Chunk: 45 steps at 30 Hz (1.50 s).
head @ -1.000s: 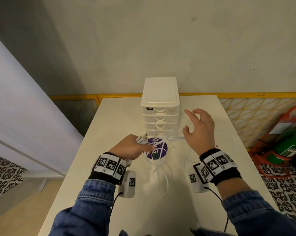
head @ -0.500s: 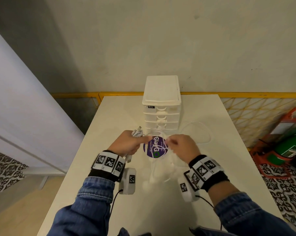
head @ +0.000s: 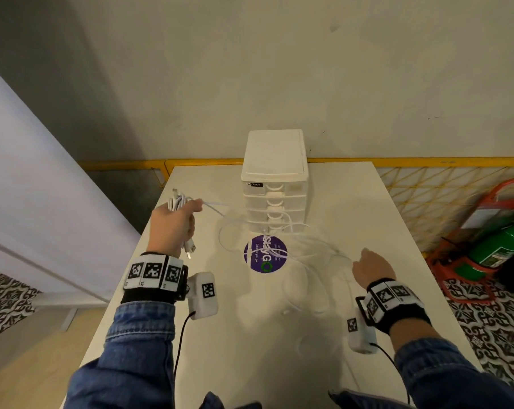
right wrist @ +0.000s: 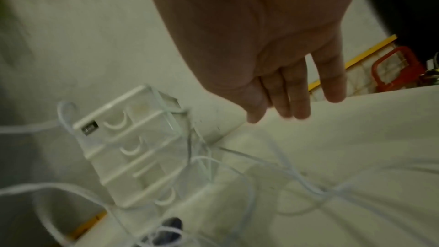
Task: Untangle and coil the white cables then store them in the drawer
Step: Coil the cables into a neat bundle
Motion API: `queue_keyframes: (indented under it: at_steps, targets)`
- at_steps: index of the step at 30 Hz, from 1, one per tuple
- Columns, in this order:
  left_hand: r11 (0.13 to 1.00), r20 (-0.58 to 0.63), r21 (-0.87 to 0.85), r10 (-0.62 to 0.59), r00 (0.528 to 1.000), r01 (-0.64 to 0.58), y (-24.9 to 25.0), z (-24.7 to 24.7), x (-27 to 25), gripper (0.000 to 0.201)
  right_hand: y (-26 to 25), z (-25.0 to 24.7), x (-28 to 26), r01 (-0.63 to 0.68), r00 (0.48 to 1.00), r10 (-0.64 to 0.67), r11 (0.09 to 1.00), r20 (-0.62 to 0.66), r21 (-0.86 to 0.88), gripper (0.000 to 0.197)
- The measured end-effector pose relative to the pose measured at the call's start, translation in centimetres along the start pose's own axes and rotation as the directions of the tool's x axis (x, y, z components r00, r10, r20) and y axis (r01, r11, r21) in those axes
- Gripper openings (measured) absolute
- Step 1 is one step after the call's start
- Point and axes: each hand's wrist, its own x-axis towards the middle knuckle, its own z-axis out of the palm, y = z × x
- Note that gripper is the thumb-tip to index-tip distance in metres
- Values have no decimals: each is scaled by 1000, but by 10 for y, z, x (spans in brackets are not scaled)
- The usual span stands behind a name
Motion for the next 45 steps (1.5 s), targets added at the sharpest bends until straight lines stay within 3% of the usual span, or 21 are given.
queue_keyframes:
  at_steps: [2,4,6,7,10,13,17,20,22,24,26,28,30,32,35,38,42,45]
  targets:
    - [999,26,34,-14,1000,13,-3,7,-1,15,-17,-14,-7,89,996,-84,983,-36,159,60]
    - [997,72,72,-36,997,31,-4,14,-6,12,-39,-25,-18,273,950,-210,917,-230,292,63]
    - [992,160,124,-50,986,31,-3,23,-13,14,-62,-30,-32,497,837,-324,789,-441,361,63]
    - [987,231,157,-58,971,21,-2,27,-18,16,-75,-31,-40,604,775,-421,714,-472,353,64]
    - [974,467,226,-92,879,-18,4,45,-33,21,-109,-21,-59,794,607,-721,535,-332,290,73]
    - [966,620,256,-127,774,-46,9,57,-46,27,-127,-9,-60,857,507,-790,420,-345,298,61]
    - [957,694,290,-203,690,-10,6,60,-56,33,-125,-24,-51,830,547,-728,408,-413,380,26]
    - [949,746,316,-238,622,-16,3,65,-61,36,-125,-42,-46,881,472,-729,379,-496,282,19]
    - [963,799,271,-214,563,-18,3,68,-64,41,-127,-49,-46,880,471,-722,346,-507,326,21]
    - [990,858,138,-137,495,34,6,68,-64,41,-126,-49,-45,819,560,-679,365,-475,443,33]
    - [986,913,-43,-28,407,164,11,66,-62,40,-121,-44,-42,755,638,-658,431,-399,495,31]
    - [928,949,-195,95,302,319,17,68,-59,41,-115,-31,-41,744,654,-665,476,-361,469,19]
    - [857,948,-294,205,244,424,22,72,-55,45,-114,-18,-44,735,669,-659,516,-344,440,21]
    - [764,922,-383,284,263,519,24,75,-51,51,-116,-9,-48,702,703,-638,554,-314,447,24]
    - [639,859,-508,324,397,578,25,75,-44,54,-120,2,-54,715,695,-653,582,-302,387,25]
    - [564,770,-630,362,525,535,28,74,-41,36,-119,11,-56,740,671,-673,577,-312,346,23]
    - [494,545,-805,393,741,329,37,76,-32,22,-115,19,-56,709,692,-688,590,-217,387,23]
    - [553,353,-824,333,874,122,42,77,-25,33,-117,20,-60,692,693,-714,620,-100,369,24]
